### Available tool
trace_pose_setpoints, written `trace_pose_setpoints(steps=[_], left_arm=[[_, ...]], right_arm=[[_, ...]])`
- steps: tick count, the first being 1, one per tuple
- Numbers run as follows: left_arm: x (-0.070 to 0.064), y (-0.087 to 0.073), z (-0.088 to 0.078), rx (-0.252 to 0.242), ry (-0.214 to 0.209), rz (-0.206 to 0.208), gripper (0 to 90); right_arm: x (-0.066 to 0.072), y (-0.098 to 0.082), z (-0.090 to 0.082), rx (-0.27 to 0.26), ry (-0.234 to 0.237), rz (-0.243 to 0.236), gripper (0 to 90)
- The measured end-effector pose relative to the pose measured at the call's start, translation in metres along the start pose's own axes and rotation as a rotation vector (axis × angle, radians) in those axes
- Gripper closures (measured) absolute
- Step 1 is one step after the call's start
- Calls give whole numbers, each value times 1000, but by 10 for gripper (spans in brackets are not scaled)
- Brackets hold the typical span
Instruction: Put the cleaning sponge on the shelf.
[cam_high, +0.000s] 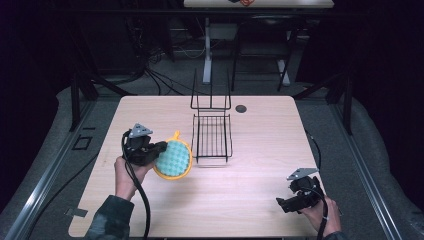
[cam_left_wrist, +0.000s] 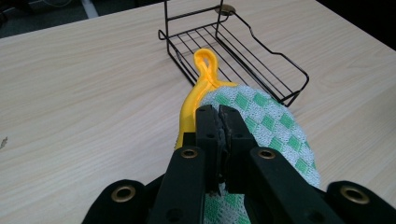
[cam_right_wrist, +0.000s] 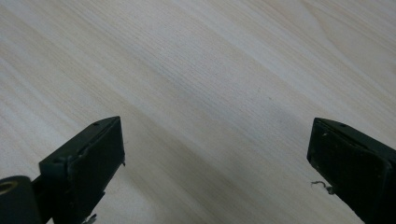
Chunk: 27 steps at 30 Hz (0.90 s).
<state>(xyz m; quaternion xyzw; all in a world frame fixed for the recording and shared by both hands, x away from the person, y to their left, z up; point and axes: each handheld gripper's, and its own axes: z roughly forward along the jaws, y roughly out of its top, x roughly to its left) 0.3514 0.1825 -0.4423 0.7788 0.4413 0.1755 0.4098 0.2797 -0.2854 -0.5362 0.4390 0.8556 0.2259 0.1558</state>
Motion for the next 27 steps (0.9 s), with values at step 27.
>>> trace_pose_setpoints(steps=[27], left_arm=[[-11,26,24,-43,-47,11,876]], right_arm=[[0,0,0,-1,6,0,39]])
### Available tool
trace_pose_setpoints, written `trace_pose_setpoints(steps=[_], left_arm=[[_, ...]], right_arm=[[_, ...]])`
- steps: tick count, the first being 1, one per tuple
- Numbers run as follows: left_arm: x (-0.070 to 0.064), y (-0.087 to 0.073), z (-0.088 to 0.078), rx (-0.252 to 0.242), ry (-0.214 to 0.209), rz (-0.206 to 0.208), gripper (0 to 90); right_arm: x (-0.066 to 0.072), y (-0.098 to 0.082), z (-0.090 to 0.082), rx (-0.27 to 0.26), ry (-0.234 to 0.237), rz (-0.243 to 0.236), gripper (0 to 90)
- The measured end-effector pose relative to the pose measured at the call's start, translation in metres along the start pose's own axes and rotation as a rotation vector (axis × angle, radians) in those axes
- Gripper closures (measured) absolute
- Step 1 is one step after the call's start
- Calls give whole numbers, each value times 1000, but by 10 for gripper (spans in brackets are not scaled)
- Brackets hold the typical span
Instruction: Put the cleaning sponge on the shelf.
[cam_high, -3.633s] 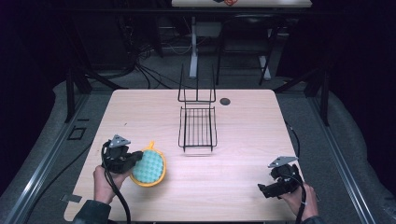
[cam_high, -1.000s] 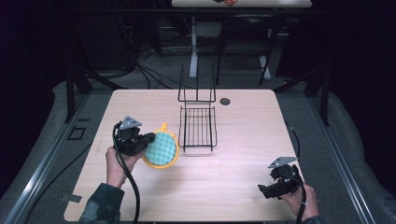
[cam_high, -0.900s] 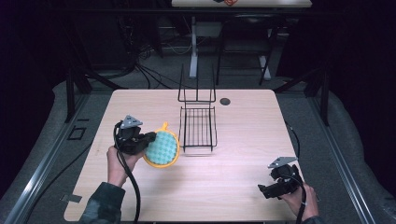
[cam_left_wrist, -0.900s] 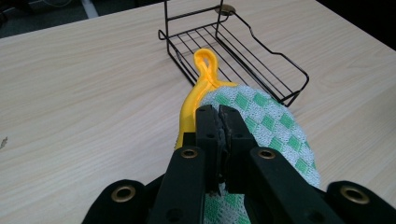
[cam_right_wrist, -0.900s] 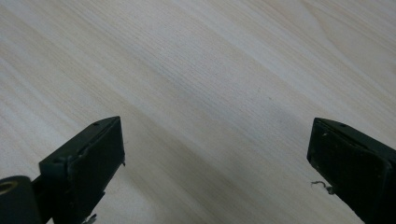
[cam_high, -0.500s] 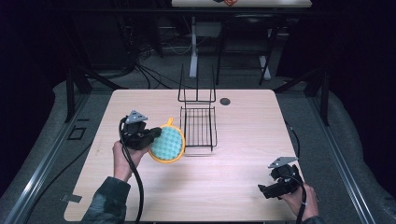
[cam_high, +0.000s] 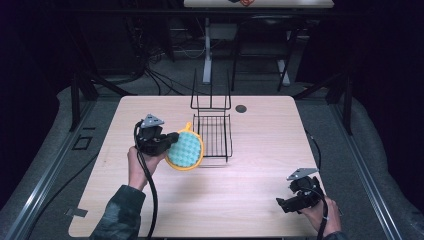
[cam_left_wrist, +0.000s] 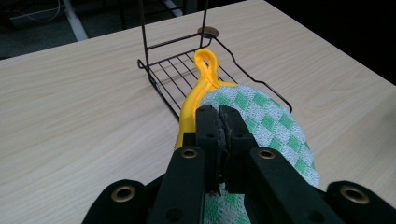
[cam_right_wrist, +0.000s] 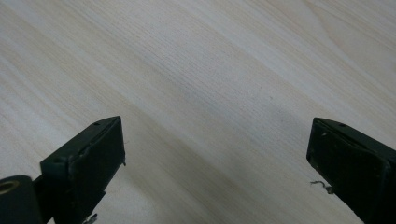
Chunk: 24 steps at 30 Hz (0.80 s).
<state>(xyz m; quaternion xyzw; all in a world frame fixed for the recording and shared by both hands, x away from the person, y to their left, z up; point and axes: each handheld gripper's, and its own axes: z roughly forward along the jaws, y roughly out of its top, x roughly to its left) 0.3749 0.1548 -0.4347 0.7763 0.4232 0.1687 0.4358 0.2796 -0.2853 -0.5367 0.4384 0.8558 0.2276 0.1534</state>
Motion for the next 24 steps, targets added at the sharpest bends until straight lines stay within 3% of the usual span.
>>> trace_pose_setpoints(steps=[24], left_arm=[[-4,13,27,-35,-4,-5,876]], right_arm=[[-1,0,-1,-1,-1,-5,39]])
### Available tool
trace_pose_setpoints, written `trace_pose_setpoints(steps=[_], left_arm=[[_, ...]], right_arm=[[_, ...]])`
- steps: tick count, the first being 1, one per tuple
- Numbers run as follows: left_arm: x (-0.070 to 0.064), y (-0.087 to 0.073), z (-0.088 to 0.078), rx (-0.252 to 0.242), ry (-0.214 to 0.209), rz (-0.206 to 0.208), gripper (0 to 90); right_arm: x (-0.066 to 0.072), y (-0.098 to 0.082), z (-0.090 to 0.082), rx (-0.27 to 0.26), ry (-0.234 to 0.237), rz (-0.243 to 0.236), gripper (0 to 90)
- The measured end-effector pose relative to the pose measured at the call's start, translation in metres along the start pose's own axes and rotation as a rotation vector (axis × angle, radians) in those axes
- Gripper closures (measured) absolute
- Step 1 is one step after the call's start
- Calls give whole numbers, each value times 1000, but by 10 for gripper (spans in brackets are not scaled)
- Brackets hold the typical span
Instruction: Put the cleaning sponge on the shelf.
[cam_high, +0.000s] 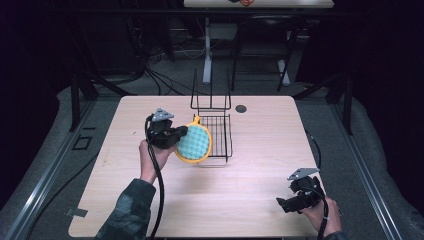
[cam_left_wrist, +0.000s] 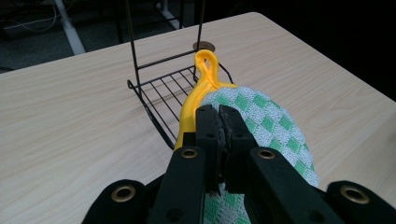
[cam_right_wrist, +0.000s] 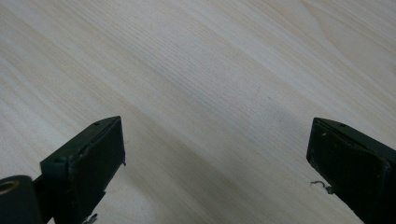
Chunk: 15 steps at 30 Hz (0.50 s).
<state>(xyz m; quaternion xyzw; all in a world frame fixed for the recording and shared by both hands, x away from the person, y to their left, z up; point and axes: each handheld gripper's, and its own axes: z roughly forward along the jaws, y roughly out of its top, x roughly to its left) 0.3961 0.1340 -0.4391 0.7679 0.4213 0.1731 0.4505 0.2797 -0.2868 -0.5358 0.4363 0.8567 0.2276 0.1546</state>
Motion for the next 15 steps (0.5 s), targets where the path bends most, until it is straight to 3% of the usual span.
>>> trace_pose_setpoints(steps=[15], left_arm=[[5,-3,14,-21,15,-23,876]], right_arm=[[0,0,0,-2,-2,-1,39]])
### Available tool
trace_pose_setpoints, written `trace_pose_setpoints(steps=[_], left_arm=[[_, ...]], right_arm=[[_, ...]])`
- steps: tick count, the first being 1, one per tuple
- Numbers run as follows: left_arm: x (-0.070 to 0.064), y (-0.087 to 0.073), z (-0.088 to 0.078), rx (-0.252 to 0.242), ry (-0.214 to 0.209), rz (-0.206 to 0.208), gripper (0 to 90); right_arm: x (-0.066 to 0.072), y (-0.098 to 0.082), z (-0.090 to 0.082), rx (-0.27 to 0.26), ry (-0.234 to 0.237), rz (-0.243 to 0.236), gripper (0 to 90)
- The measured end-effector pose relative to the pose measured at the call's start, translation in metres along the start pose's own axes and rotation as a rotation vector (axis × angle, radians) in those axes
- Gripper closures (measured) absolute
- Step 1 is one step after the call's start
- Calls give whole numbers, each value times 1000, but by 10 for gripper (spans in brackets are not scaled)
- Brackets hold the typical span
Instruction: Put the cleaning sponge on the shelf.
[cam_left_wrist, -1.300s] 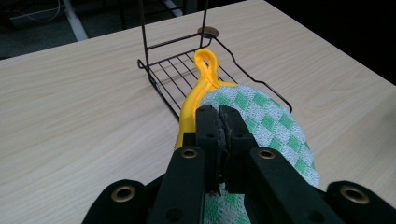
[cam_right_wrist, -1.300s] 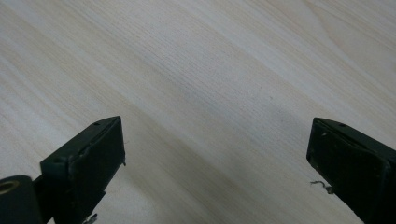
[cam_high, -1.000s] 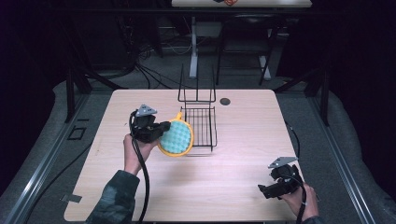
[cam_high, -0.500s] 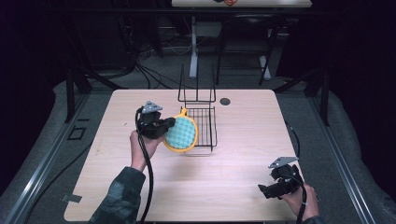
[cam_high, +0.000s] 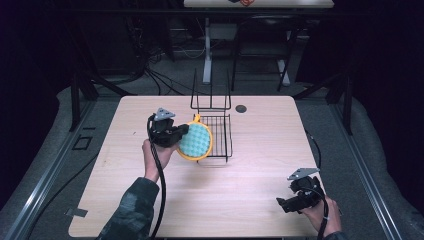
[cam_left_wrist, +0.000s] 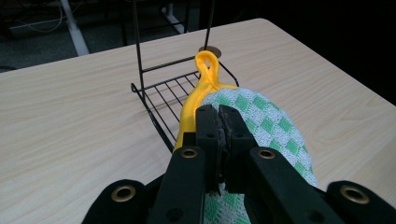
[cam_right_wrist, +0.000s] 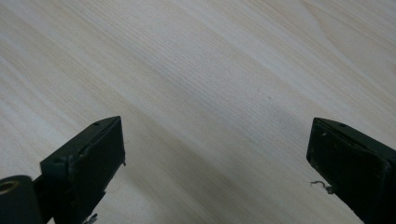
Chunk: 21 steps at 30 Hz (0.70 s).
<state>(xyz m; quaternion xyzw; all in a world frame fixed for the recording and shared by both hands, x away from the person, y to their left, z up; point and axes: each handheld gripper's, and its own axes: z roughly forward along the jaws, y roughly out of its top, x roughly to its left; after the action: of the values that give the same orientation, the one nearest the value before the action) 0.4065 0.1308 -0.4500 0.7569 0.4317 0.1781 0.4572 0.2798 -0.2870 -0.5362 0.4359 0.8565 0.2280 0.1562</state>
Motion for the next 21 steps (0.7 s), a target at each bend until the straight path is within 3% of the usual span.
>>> trace_pose_setpoints(steps=[15,21], left_arm=[[3,-7,14,-30,17,-36,878],[4,-8,18,-59,43,-45,878]], right_arm=[[0,0,0,0,1,-1,39],[0,0,0,-1,3,2,39]])
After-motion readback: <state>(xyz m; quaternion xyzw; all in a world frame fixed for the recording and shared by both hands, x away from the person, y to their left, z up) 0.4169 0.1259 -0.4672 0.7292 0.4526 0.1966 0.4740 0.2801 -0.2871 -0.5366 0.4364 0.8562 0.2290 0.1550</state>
